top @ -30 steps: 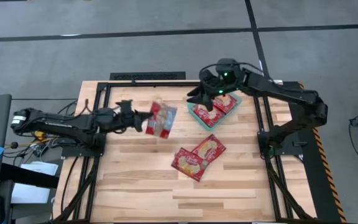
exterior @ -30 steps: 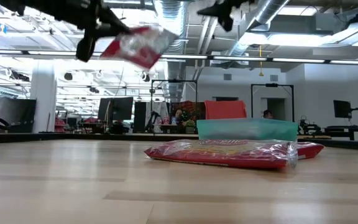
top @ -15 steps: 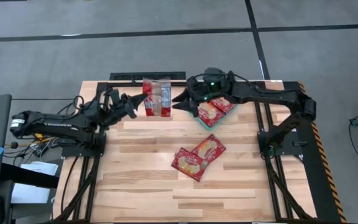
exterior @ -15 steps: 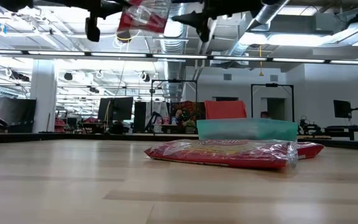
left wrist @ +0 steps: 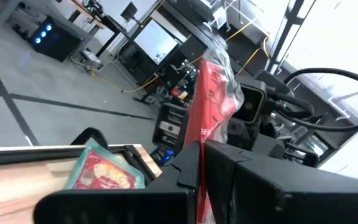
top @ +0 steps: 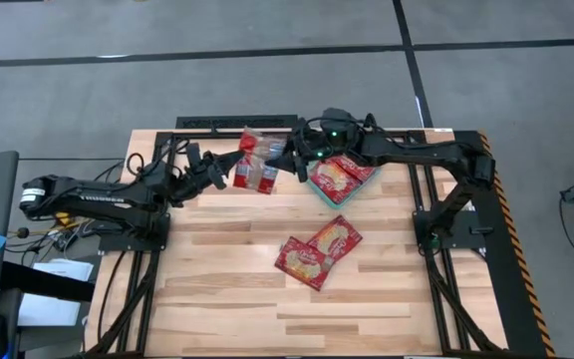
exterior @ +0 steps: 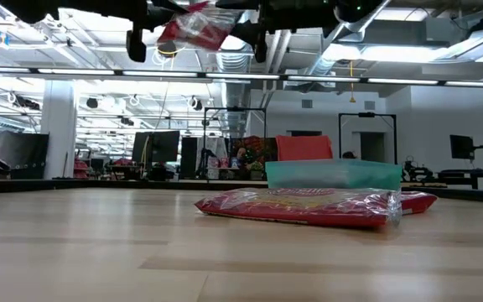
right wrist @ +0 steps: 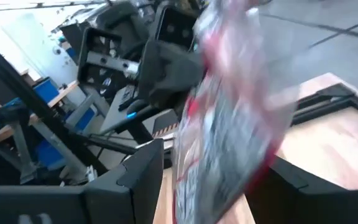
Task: Sort popcorn bags into baskets
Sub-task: Put the red popcorn bag into the green bin
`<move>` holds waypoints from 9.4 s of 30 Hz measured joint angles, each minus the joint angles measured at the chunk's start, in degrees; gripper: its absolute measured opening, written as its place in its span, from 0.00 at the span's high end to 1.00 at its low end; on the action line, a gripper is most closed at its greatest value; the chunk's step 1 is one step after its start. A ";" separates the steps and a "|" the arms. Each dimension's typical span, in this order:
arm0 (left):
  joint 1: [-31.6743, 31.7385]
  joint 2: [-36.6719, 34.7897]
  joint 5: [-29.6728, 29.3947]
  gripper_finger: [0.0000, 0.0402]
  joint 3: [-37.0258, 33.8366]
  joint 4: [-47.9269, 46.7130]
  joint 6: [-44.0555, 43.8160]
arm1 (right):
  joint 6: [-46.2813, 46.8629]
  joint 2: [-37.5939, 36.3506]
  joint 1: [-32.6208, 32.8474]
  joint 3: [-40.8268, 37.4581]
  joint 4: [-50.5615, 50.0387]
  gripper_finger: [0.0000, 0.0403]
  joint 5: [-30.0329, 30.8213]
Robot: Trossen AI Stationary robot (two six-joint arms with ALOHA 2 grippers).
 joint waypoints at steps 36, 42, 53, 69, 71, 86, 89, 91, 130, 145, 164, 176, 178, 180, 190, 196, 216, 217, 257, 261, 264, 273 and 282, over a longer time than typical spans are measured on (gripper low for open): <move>0.76 2.98 11.43 0.58 0.02 -17.43 -7.67 | -38.15 -2.51 -27.63 8.43 -62.78 0.96 -17.50; 0.76 2.98 10.79 0.57 0.02 -18.51 -8.16 | -50.12 0.37 -31.96 8.44 -74.35 0.96 -17.65; 0.76 2.98 10.64 0.57 0.02 -19.26 -8.15 | -58.64 10.64 -30.01 8.48 -82.86 0.96 -16.87; 0.74 2.96 8.45 0.55 0.02 -22.62 -8.13 | -59.39 16.24 -24.71 12.82 -81.33 0.66 -4.39; 0.74 2.97 8.41 0.54 0.02 -23.02 -8.13 | -59.39 16.29 -23.81 13.85 -80.90 0.58 -1.58; 0.05 6.23 17.76 0.47 0.02 -26.84 -3.67 | -53.27 16.27 -23.45 25.82 -86.62 0.34 -0.53; -2.13 11.06 19.40 0.47 0.02 -25.39 -1.00 | -52.25 15.72 -23.72 26.95 -88.73 0.34 -0.61; -4.15 15.64 20.31 0.47 0.02 -24.04 2.04 | -51.37 14.39 -24.15 26.95 -88.82 0.34 -0.71; -10.55 54.01 29.18 1.00 14.21 -18.24 -12.56 | -24.68 -18.23 -1.51 24.25 -93.63 0.34 8.69; -6.03 40.69 25.35 1.00 14.18 -27.46 1.05 | -6.97 -27.98 9.71 -17.41 -45.96 0.34 12.01; -6.08 36.09 23.14 1.00 14.24 -29.08 5.68 | -9.64 -1.00 5.53 -22.57 -18.79 0.34 -2.47; -5.22 34.74 21.50 1.00 14.23 -28.95 6.58 | -9.12 7.94 5.75 -22.51 -9.14 0.34 -7.52; -5.11 34.74 21.44 1.00 14.23 -28.84 6.75 | -9.05 8.95 5.78 -22.51 -7.42 0.34 -8.44; -4.99 34.74 21.44 1.00 14.23 -28.49 6.75 | -9.05 9.86 6.07 -22.51 -6.01 0.35 -9.77; -4.18 34.74 21.02 1.00 14.23 -28.13 6.80 | -9.49 11.65 7.75 -21.84 -5.31 0.87 -11.74; -3.48 34.26 22.93 0.93 14.25 -28.46 7.14 | -8.36 10.88 5.08 -21.41 -7.53 0.93 -14.63; 0.55 26.63 28.40 0.62 14.27 -36.86 7.79 | -41.91 -3.85 -24.72 -1.53 -63.82 0.96 -11.55; 0.55 26.65 28.10 0.62 14.27 -37.50 7.81 | -44.00 -3.35 -26.05 0.17 -65.59 0.95 -9.68; 0.52 26.67 24.33 0.62 14.27 -39.26 9.80 | -58.69 13.03 -38.55 14.97 -88.76 0.44 13.27; 0.52 28.29 24.30 0.62 14.29 -34.88 10.80 | -54.05 11.73 -39.21 18.56 -88.93 0.38 12.92; 0.04 31.79 24.48 0.62 14.26 -29.37 10.76 | -51.83 9.71 -39.34 20.90 -88.85 0.37 12.78; -2.10 48.83 28.00 0.61 18.48 -15.05 5.73 | -49.41 1.17 -37.96 22.43 -86.60 0.39 12.00; -3.74 64.21 32.63 0.51 35.29 -21.29 9.71 | -46.92 -4.75 -37.43 22.43 -87.26 0.39 10.21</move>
